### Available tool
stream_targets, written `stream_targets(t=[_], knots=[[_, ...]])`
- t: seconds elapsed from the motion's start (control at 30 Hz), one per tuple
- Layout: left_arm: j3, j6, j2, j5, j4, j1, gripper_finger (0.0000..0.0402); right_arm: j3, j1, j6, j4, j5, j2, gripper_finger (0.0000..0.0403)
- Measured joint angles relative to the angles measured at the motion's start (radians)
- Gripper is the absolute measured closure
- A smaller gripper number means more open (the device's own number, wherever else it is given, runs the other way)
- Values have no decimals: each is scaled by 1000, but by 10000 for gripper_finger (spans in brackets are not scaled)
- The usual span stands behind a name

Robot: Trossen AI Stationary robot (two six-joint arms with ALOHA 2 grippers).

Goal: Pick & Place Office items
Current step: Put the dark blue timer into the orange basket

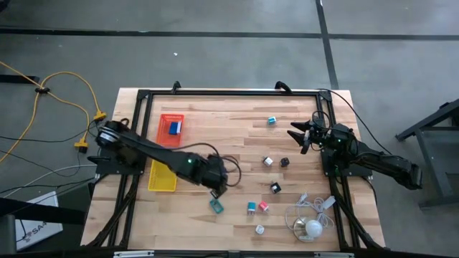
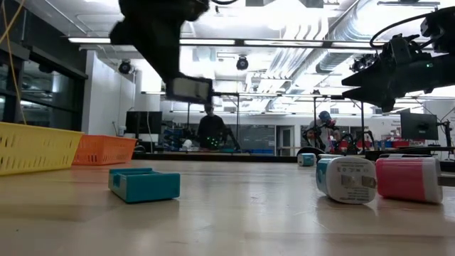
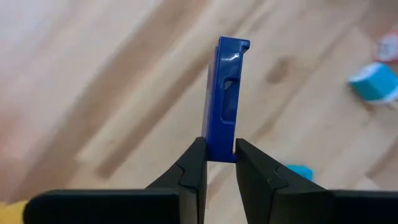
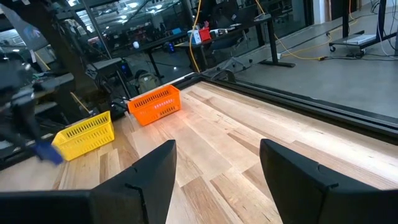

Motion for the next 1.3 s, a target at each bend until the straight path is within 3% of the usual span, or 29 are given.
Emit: stream_targets(t=[0.37, 0.7, 1.0, 1.3], knots=[[-23, -72, -132, -39, -159, 35, 344, 0, 0, 0, 1, 0, 0, 184], [-372, -194, -407, -78, -20, 64, 344, 0, 0, 0, 2, 0, 0, 184], [-535, -166, -614, -79, -26, 250, 344, 0, 0, 0, 2, -1, 0, 184], [-542, -123, -652, -75, -106, 485, 344, 0, 0, 0, 2, -1, 0, 184]])
